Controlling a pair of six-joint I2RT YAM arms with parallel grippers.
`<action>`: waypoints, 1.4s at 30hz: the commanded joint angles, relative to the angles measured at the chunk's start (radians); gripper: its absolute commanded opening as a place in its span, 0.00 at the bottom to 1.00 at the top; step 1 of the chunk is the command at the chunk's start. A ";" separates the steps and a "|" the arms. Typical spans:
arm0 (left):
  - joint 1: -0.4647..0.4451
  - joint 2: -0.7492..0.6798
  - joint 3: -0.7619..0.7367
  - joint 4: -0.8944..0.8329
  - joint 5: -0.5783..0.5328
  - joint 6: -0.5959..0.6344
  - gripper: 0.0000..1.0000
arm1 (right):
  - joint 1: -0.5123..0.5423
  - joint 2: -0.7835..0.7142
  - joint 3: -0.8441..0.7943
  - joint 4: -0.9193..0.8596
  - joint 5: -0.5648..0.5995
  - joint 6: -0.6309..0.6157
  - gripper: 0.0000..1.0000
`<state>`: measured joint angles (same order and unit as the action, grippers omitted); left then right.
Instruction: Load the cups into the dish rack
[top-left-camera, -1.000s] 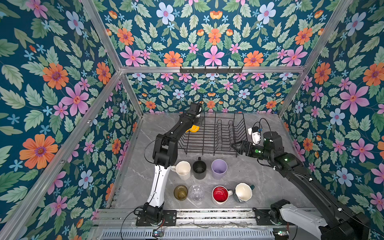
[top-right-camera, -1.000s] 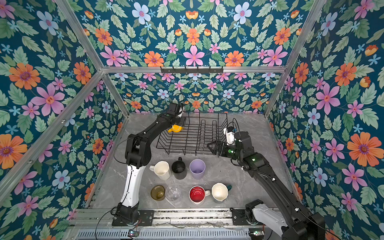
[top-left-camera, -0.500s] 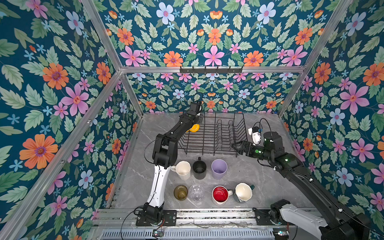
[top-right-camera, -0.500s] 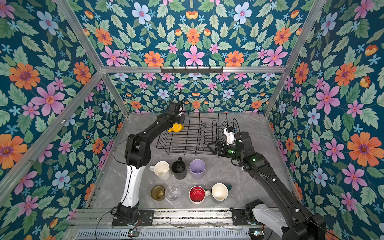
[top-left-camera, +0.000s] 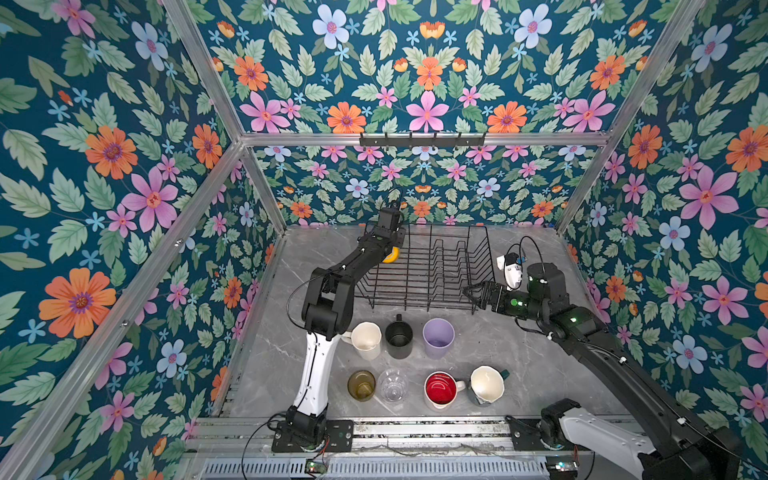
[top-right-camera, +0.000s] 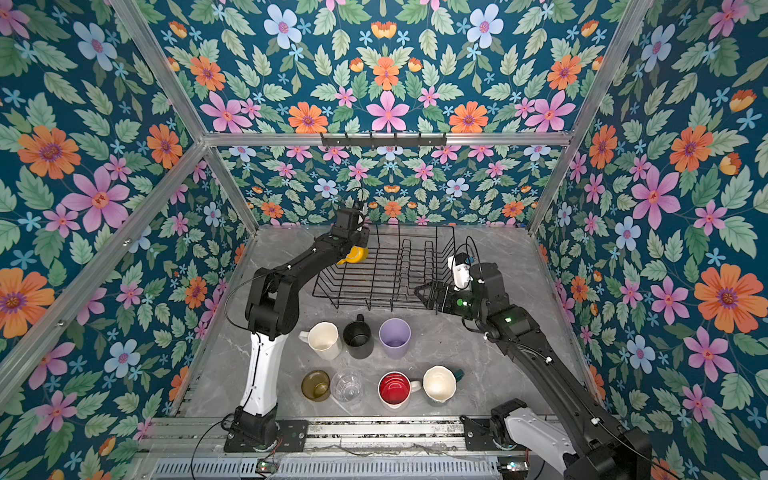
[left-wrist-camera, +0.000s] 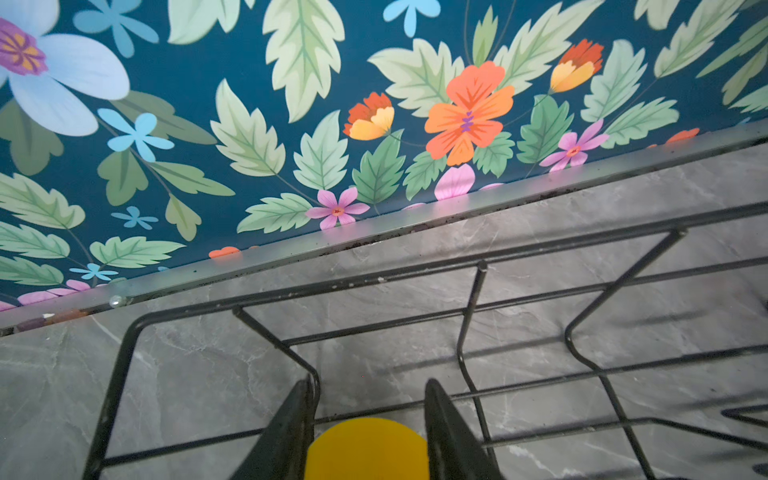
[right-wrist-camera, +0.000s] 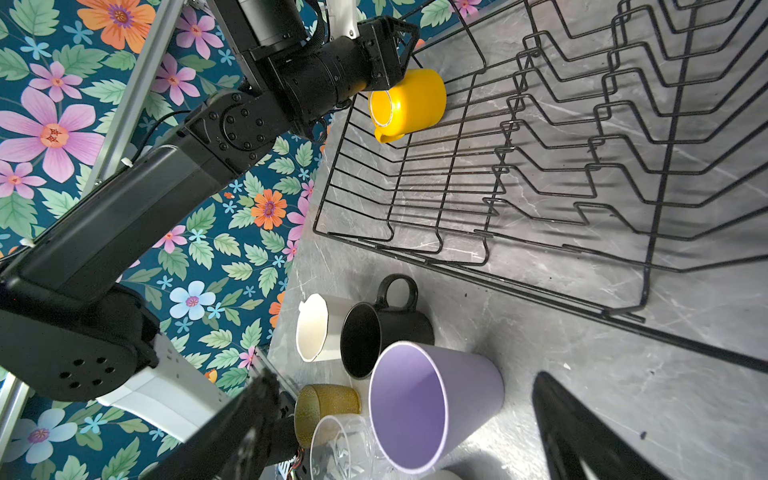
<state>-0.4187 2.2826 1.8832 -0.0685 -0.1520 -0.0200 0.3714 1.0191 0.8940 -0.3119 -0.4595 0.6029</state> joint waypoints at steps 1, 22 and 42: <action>0.004 0.001 -0.038 -0.009 -0.030 -0.018 0.44 | 0.001 0.002 0.008 0.004 0.012 0.010 0.94; -0.011 -0.018 -0.171 0.196 -0.099 -0.076 0.24 | 0.001 -0.007 0.005 -0.010 0.018 0.015 0.94; -0.020 -0.119 -0.273 0.252 -0.019 -0.115 0.51 | 0.001 -0.017 0.002 -0.025 0.028 0.017 0.94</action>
<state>-0.4385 2.1834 1.6169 0.2817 -0.2417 -0.1280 0.3714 1.0050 0.8955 -0.3401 -0.4412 0.6216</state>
